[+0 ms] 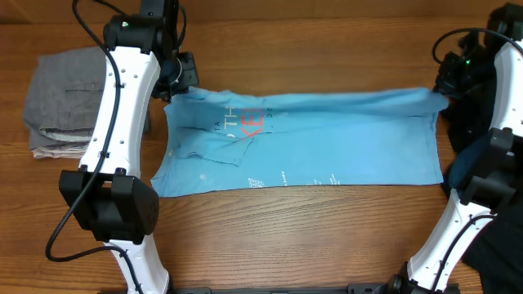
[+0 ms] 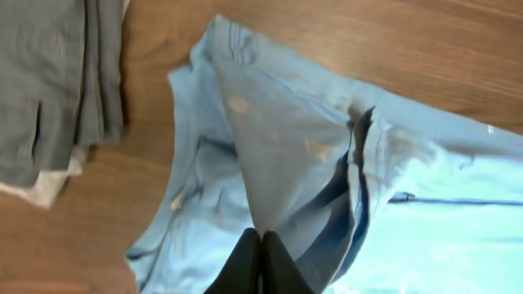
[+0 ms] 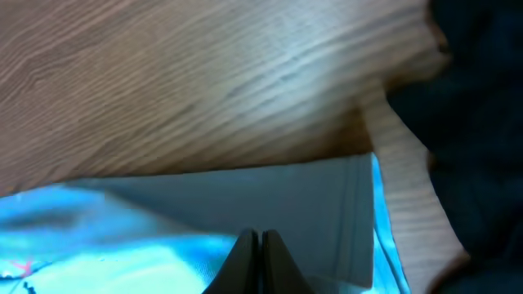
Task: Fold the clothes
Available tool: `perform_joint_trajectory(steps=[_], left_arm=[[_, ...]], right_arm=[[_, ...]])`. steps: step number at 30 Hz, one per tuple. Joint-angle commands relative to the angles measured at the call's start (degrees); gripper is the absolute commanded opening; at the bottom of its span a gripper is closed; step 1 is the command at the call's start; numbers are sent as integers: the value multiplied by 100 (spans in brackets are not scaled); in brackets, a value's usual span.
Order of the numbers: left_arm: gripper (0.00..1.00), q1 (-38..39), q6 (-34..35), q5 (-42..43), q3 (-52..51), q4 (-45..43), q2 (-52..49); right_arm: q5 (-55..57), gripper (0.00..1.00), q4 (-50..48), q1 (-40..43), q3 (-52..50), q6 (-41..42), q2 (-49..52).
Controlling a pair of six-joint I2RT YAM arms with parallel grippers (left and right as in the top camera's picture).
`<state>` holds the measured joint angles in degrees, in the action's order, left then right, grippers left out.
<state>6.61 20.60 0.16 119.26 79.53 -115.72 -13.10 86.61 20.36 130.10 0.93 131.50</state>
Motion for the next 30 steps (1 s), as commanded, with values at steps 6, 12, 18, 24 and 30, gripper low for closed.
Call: perform_joint_trajectory(steps=[6,12,18,24,30], left_arm=[[4,-26,133,-59,87,745,216],[4,-24,173,-74,87,1346,216],[4,-26,168,-74,83,1731,216],[4,-11,173,55,-369,1731,407],[4,-11,216,90,-1534,1464,841]], right_arm=[[542,4,656,83,111,702,-229],[837,4,1047,83,72,1029,-240],[866,4,1047,83,-328,1113,-289],[887,4,1047,83,-743,1137,-328],[1515,4,1047,83,-1169,1670,-817]])
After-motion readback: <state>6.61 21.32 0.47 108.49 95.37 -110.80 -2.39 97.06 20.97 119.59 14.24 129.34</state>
